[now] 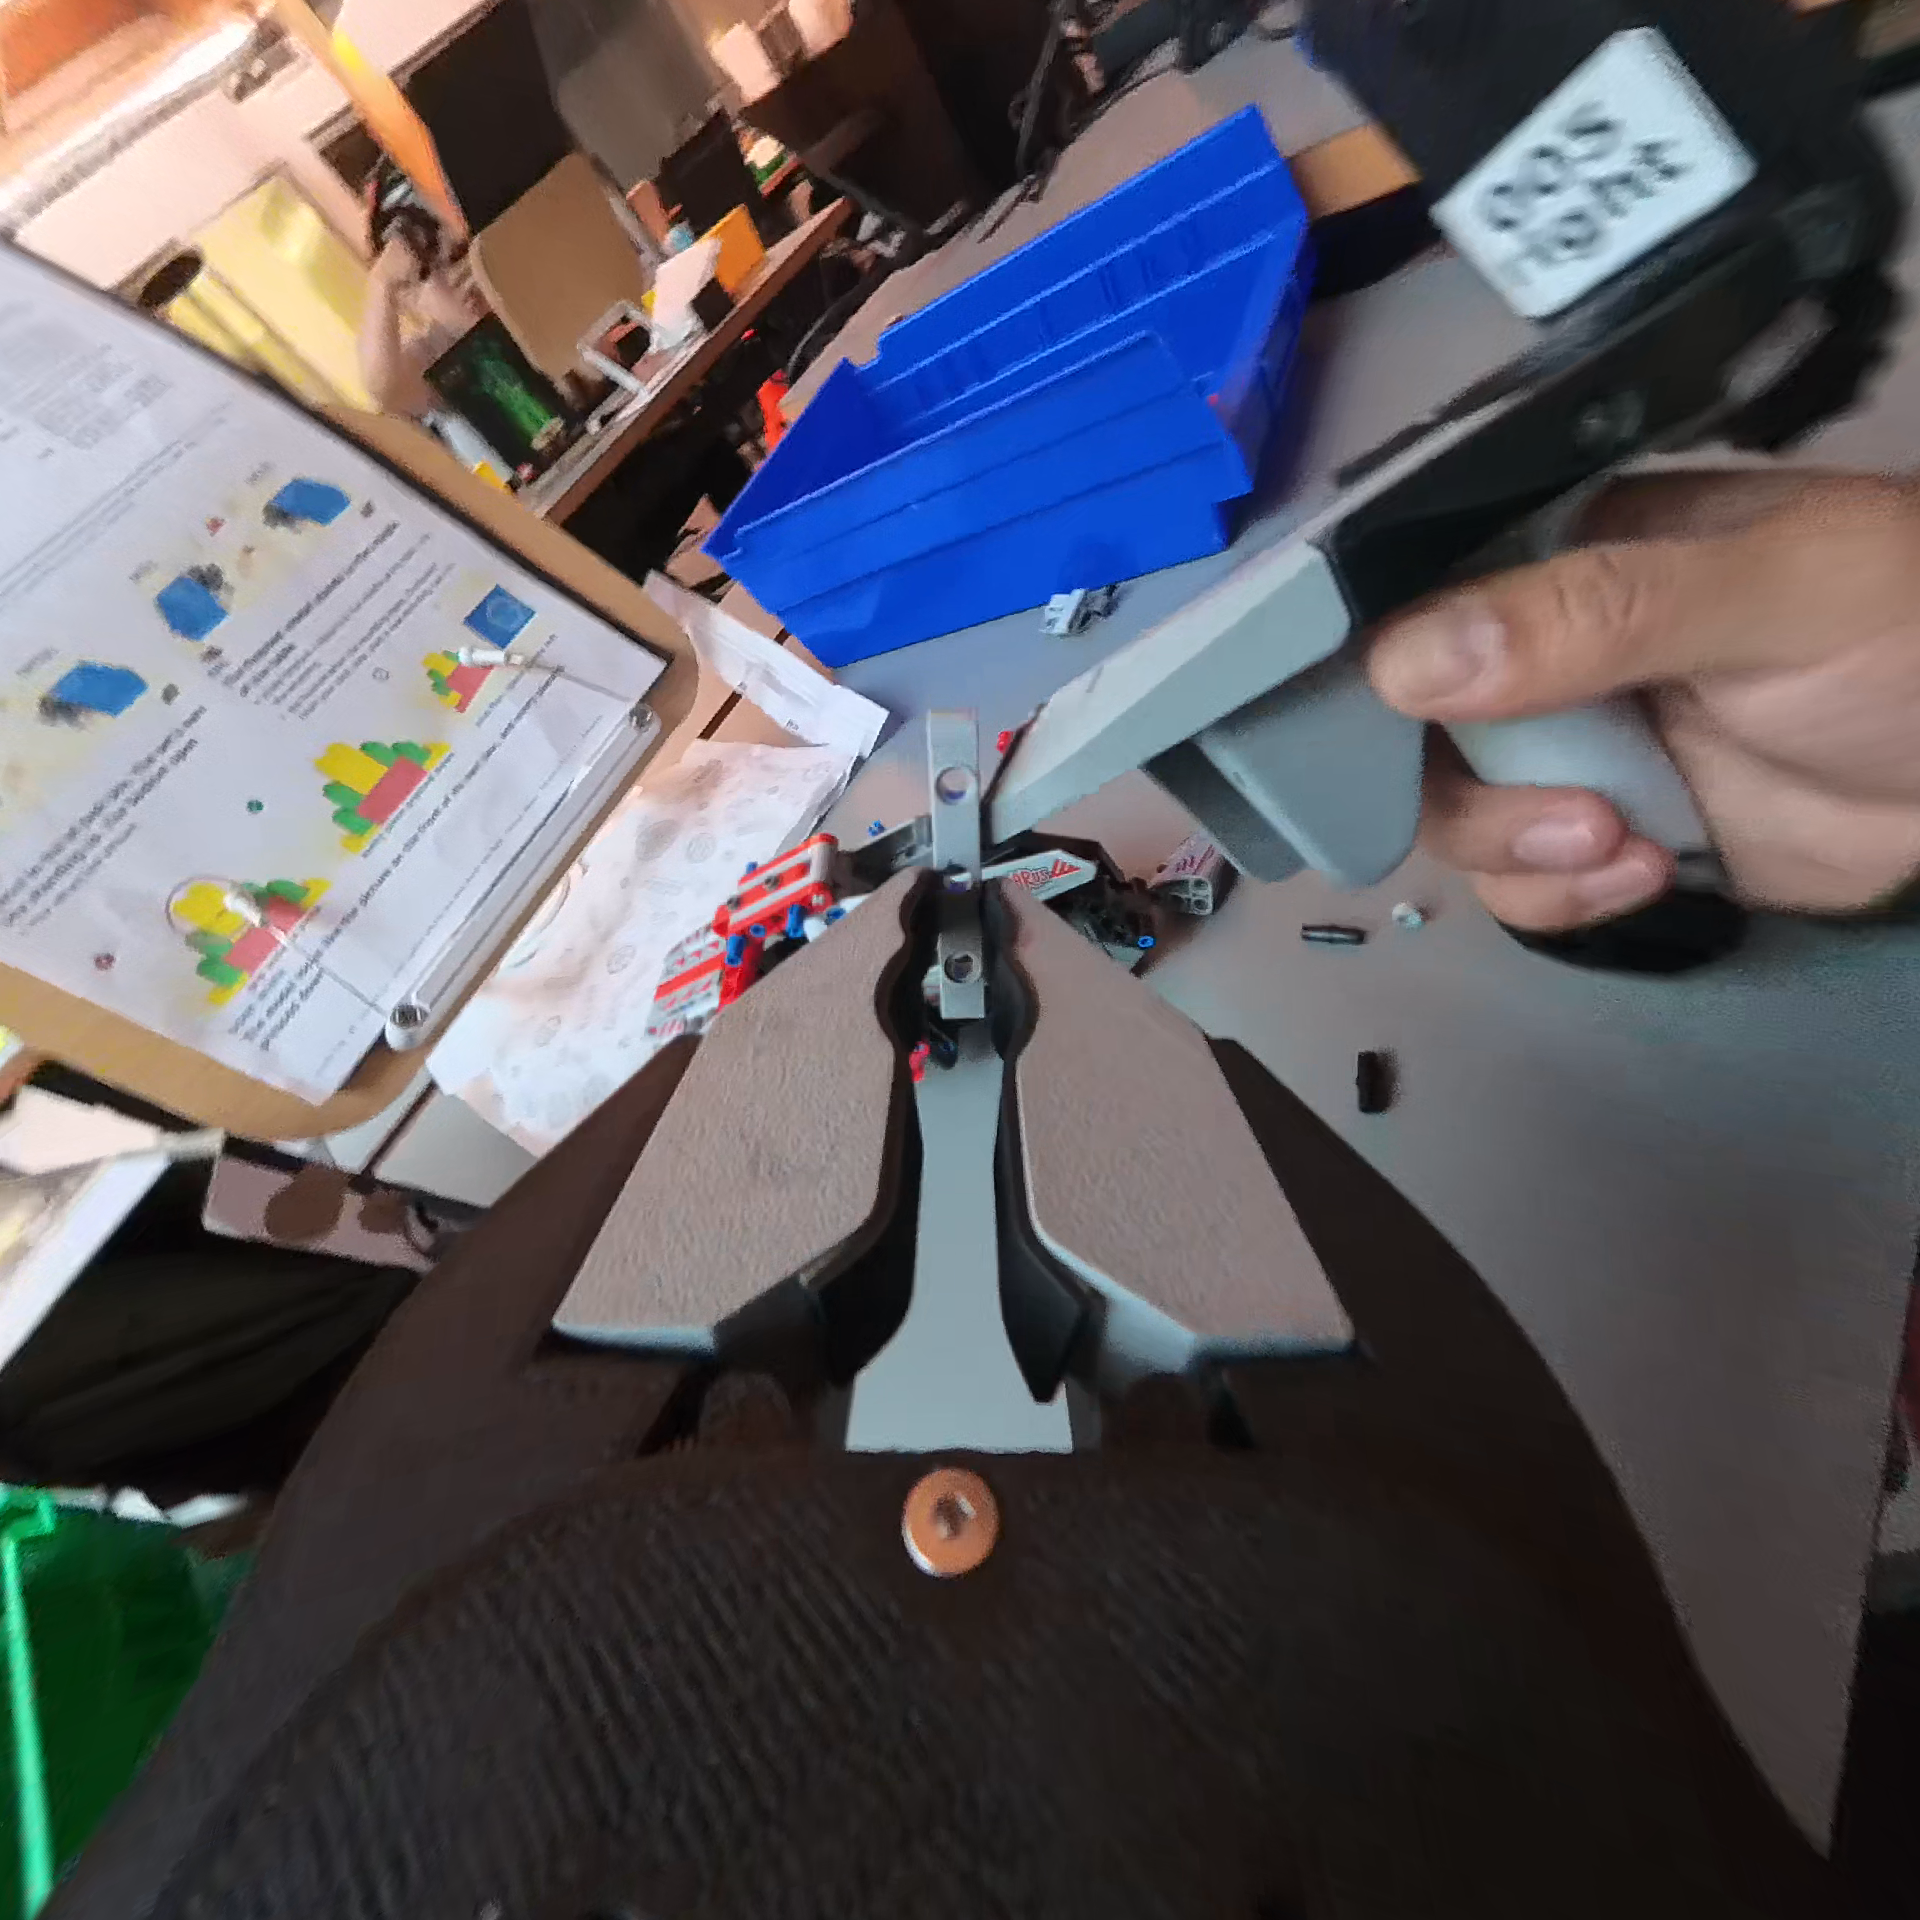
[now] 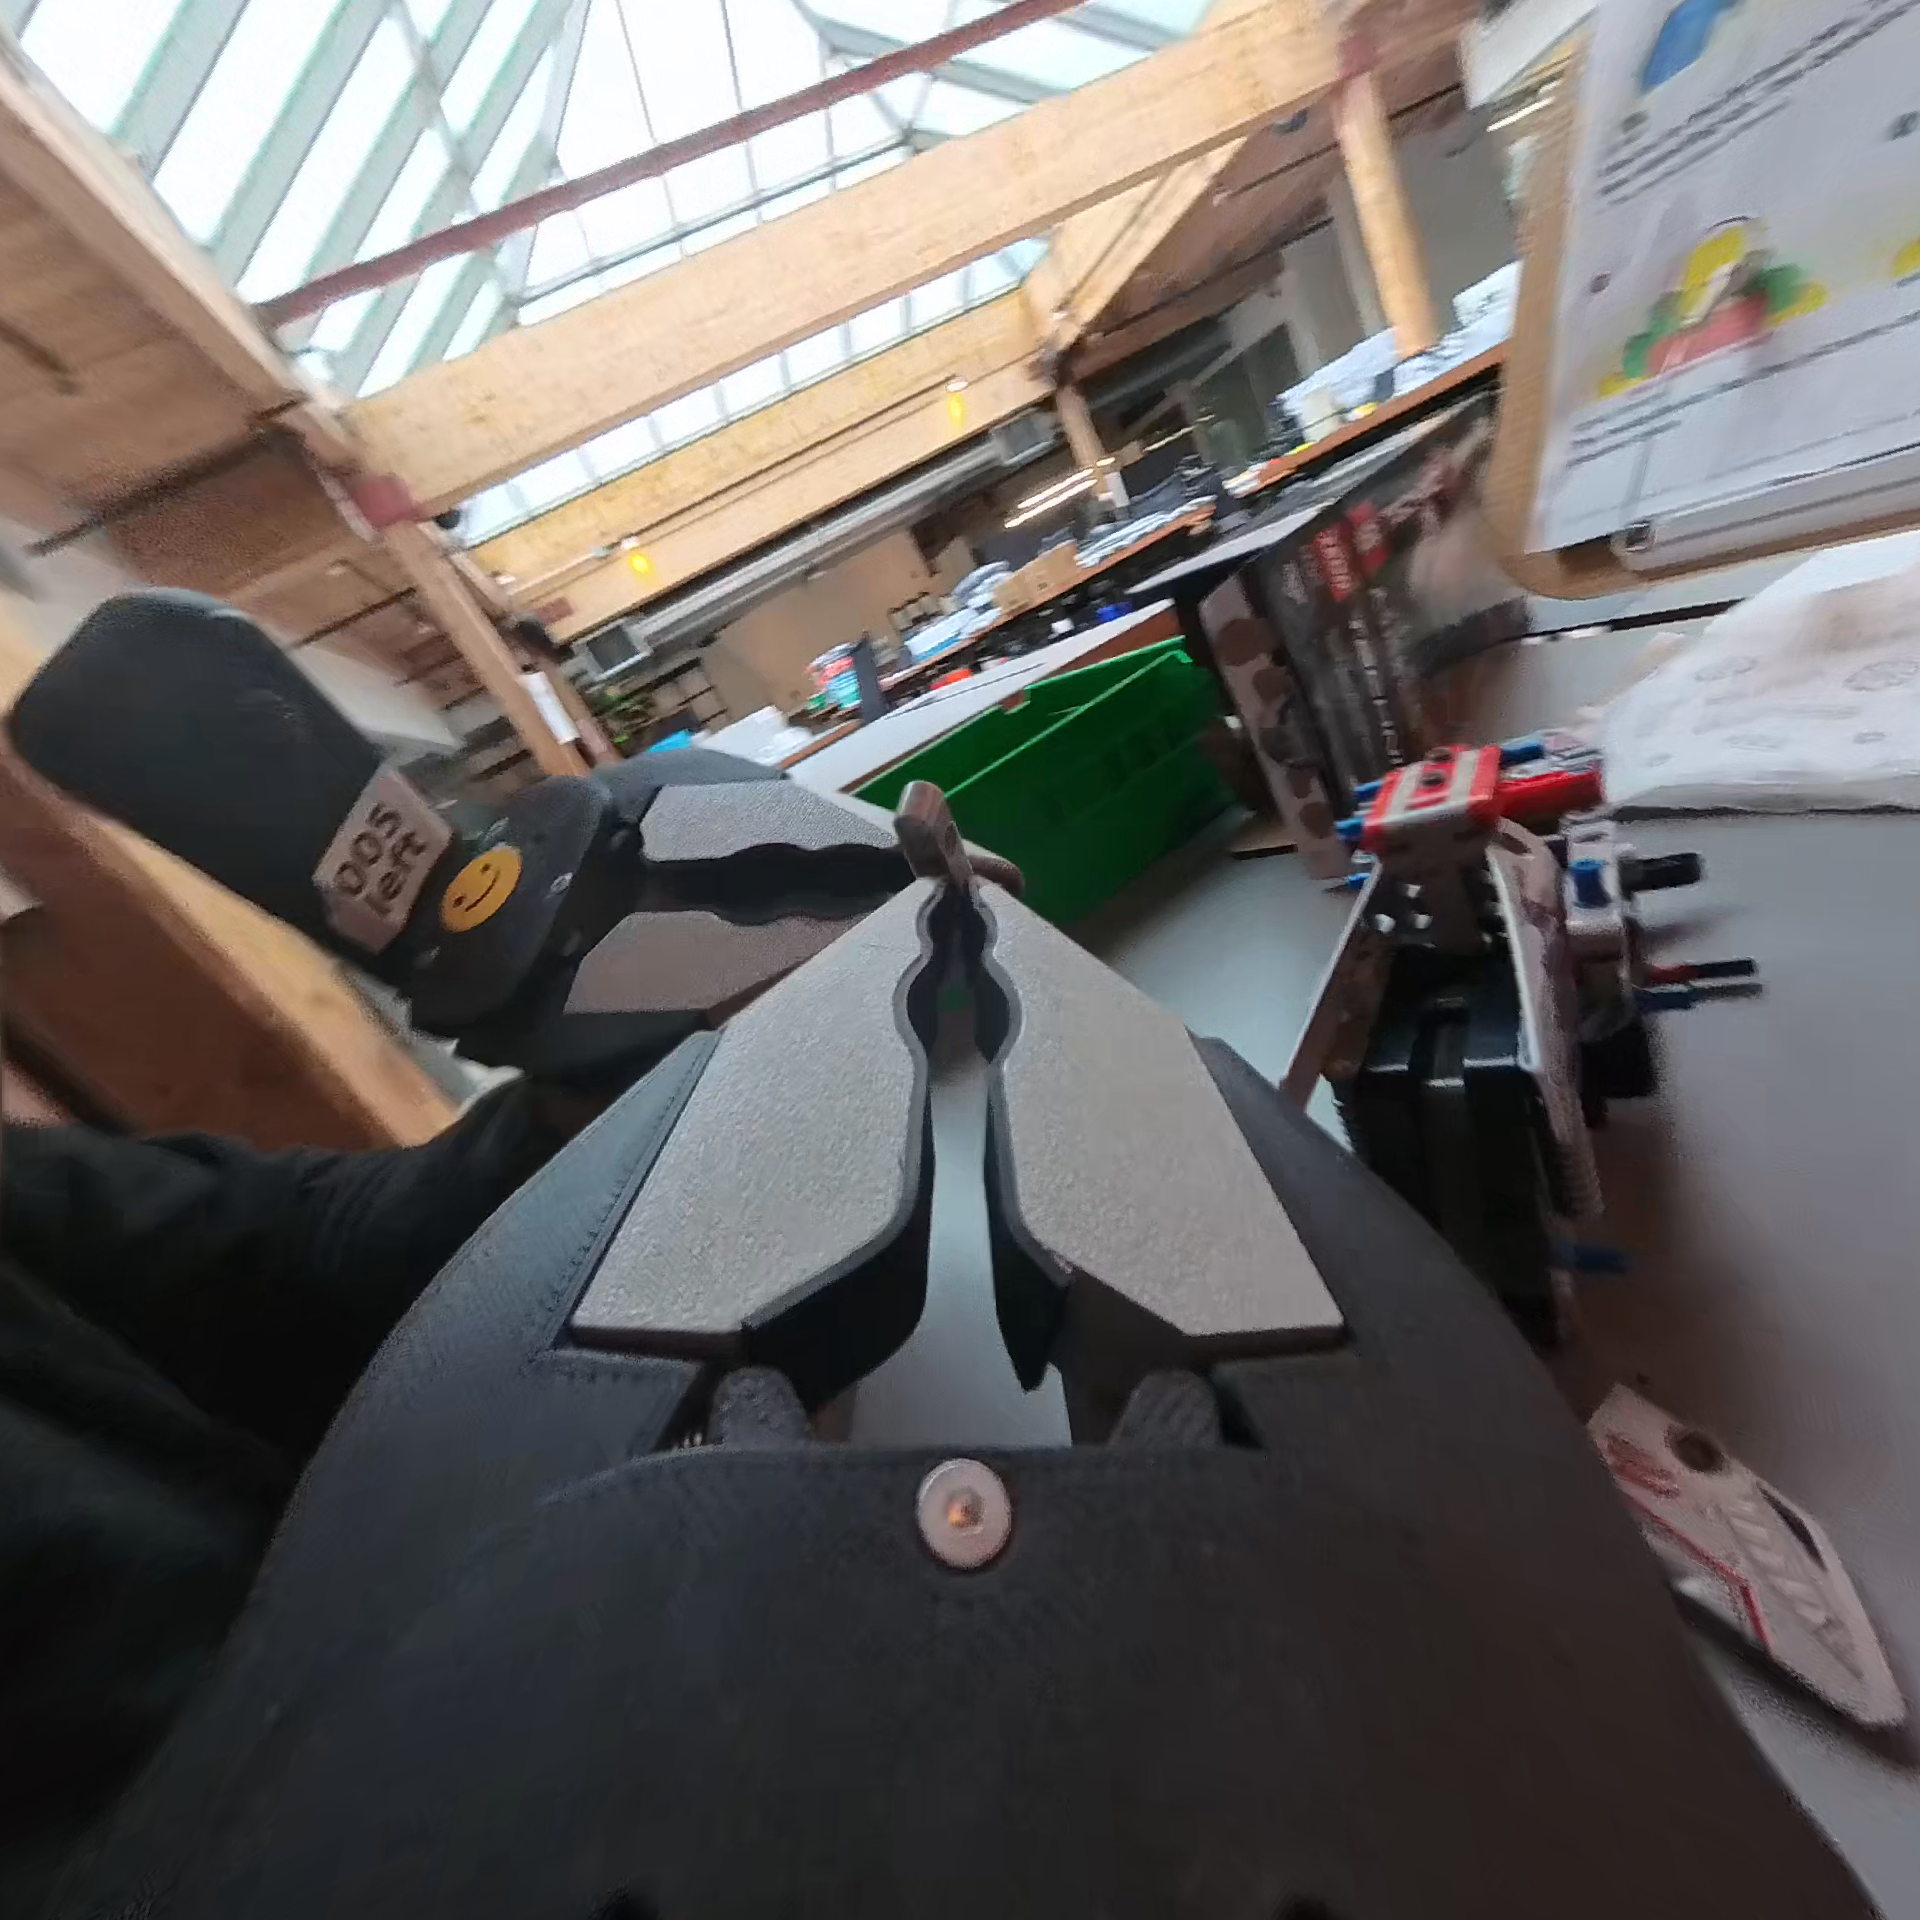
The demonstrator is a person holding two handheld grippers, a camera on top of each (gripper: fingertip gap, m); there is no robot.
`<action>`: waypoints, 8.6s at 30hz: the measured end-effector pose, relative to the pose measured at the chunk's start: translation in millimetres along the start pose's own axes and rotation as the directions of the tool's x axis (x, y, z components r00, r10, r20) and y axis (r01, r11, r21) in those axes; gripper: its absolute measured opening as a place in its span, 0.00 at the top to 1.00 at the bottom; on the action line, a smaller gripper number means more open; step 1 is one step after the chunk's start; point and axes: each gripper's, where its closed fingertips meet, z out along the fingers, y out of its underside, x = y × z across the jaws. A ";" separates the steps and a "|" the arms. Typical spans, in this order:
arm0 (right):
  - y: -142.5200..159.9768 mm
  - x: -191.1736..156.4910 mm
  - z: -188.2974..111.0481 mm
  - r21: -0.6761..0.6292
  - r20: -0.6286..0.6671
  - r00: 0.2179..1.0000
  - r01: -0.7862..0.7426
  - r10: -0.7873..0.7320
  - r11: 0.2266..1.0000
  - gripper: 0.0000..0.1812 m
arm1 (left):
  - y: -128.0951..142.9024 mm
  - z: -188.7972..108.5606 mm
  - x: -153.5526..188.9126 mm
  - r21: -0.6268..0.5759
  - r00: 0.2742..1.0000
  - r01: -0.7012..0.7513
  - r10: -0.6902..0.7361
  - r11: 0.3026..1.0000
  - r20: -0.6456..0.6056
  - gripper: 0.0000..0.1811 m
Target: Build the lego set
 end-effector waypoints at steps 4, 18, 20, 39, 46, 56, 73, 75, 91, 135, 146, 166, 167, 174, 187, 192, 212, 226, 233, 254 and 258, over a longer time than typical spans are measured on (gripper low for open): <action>-2.4 10.8 -8.6 -0.196 0.157 0.985 -0.036 0.067 0.980 0.95 | 6.5 -6.5 -6.2 -0.035 0.943 -0.329 0.330 0.944 0.038 0.97; 19.0 11.6 -1.2 -0.498 0.014 0.981 0.174 -0.193 0.850 0.98 | 24.0 8.5 4.3 -0.232 0.780 -0.589 0.619 0.774 0.085 0.97; 20.4 13.1 -1.7 -0.500 0.010 0.983 0.163 -0.183 0.851 0.98 | 22.8 9.1 6.3 -0.228 0.776 -0.594 0.624 0.771 0.090 0.97; 29.3 26.5 2.6 -0.448 -0.032 0.986 0.131 -0.162 0.885 1.00 | 38.4 15.2 8.4 -0.287 0.828 -0.524 0.558 0.802 0.046 0.97; 15.6 28.2 4.0 -0.369 -0.039 0.998 0.035 -0.053 0.929 1.00 | 41.6 19.0 27.4 -0.266 0.823 -0.549 0.567 0.793 -0.008 0.97; 34.7 25.8 -7.0 -0.575 0.002 0.985 0.144 -0.175 0.805 0.97 | 42.5 19.4 21.2 -0.277 0.813 -0.560 0.582 0.781 -0.004 0.97; 44.8 26.9 -12.6 -0.637 0.020 0.987 0.137 -0.162 0.758 0.98 | 44.7 18.9 22.0 -0.286 0.797 -0.581 0.603 0.762 -0.013 0.97; 45.9 27.0 -13.4 -0.642 0.025 0.987 0.140 -0.161 0.754 0.99 | 45.0 19.1 22.8 -0.288 0.789 -0.591 0.615 0.753 -0.012 0.97; 52.4 34.4 -12.0 -0.639 0.037 0.951 0.258 -0.306 0.725 1.00 | 54.2 21.0 26.4 -0.309 0.839 -0.530 0.542 0.790 -0.054 0.97; 44.9 43.2 -0.1 -0.503 -0.075 0.968 0.169 -0.238 0.847 1.00 | 57.3 24.0 19.3 -0.323 0.943 -0.316 0.333 0.892 -0.001 0.97; 41.2 35.0 -6.6 -0.536 0.006 0.998 0.060 -0.067 0.842 0.93 | 56.9 24.0 20.9 -0.322 0.913 -0.390 0.408 0.863 -0.013 0.97; 45.9 38.0 -5.0 -0.531 -0.025 0.989 0.111 -0.147 0.840 1.00 | 51.5 23.6 23.3 -0.314 0.892 -0.428 0.451 0.847 0.000 0.97; 44.0 36.9 -4.2 -0.520 -0.028 0.987 0.121 -0.158 0.846 1.00 | 50.0 22.6 22.2 -0.309 0.892 -0.429 0.452 0.849 0.004 0.97; 36.9 27.8 0.5 -0.450 -0.027 0.997 0.057 -0.077 0.891 1.00 | 41.9 14.1 16.9 -0.255 0.838 -0.530 0.545 0.809 -0.013 0.97; -13.8 19.2 -8.5 -0.317 0.004 0.996 0.090 -0.094 0.944 0.99 | 30.7 19.3 33.0 -0.155 0.945 -0.326 0.324 0.933 -0.040 0.97; -18.0 23.8 -27.5 -0.419 0.039 0.998 0.056 -0.043 0.906 0.99 | 36.9 21.0 37.5 -0.180 0.931 -0.365 0.361 0.913 -0.055 0.97; 77.5 80.2 -103.1 -0.819 0.012 0.901 0.258 -0.433 0.513 0.95 | 43.9 25.0 34.2 -0.195 0.875 -0.483 0.477 0.854 -0.077 0.97; 37.6 63.5 -95.9 -0.679 0.014 0.934 0.271 -0.357 0.682 0.88 | 50.8 31.3 42.0 -0.201 0.838 -0.542 0.541 0.816 -0.069 0.97; 50.9 13.3 -61.0 -0.647 0.112 0.954 0.284 -0.280 0.708 0.83 | 30.7 30.5 54.0 -0.153 0.760 -0.642 0.650 0.752 0.002 0.97; 65.9 106.3 -127.3 -0.892 -0.112 0.849 0.143 -0.516 0.429 0.92 | 44.2 28.8 17.7 -0.171 0.998 -0.023 0.012 0.985 -0.065 0.90; 56.3 101.1 -126.8 -0.881 -0.097 0.846 0.173 -0.524 0.441 0.89 | 51.2 22.4 -1.3 -0.193 1.000 0.009 -0.013 0.981 -0.021 0.88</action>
